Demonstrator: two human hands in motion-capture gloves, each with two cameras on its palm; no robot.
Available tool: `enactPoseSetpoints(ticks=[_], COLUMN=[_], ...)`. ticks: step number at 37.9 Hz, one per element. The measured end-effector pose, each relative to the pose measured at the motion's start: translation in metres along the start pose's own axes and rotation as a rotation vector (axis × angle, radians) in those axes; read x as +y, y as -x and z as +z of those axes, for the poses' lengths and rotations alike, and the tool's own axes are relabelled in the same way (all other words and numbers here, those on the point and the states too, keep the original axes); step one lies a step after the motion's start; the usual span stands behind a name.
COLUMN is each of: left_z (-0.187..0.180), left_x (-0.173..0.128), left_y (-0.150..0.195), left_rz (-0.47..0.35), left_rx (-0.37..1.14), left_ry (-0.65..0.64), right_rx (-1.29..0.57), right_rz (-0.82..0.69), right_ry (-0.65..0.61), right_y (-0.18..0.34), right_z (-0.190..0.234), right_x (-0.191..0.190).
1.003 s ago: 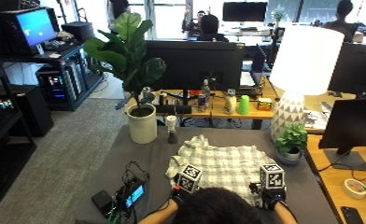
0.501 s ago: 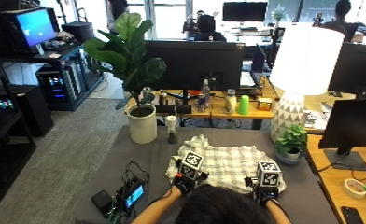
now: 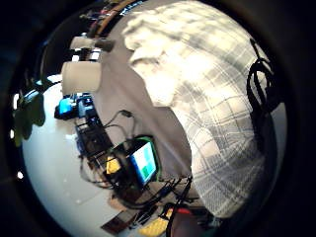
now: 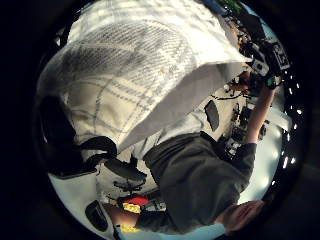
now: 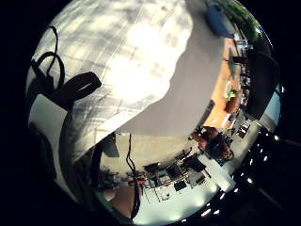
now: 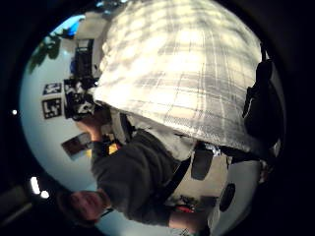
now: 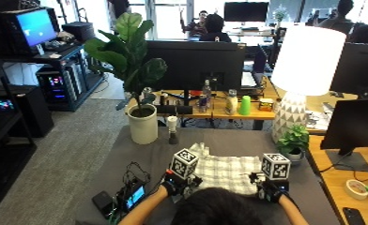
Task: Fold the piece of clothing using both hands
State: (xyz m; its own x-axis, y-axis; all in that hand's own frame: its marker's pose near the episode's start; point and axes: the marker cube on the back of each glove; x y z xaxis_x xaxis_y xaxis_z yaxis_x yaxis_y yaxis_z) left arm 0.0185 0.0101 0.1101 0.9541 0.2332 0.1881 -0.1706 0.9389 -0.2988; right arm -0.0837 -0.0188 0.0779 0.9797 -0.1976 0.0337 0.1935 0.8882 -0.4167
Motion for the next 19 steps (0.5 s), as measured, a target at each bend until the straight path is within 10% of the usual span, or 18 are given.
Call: enactPoseSetpoints(ticks=[10, 19], left_z=[-0.101, -0.069], left_x=[-0.076, -0.171], left_y=[0.044, 0.086], left_rz=[-0.297, -0.523], left_rx=[-0.133, -0.151], left_ry=[-0.047, -0.181], right_rx=[0.060, 0.047], right_rz=[0.248, 0.414], right_ry=[-0.147, -0.457], right_y=[-0.039, -0.025], right_z=[-0.091, -0.086], right_x=[-0.133, -0.186])
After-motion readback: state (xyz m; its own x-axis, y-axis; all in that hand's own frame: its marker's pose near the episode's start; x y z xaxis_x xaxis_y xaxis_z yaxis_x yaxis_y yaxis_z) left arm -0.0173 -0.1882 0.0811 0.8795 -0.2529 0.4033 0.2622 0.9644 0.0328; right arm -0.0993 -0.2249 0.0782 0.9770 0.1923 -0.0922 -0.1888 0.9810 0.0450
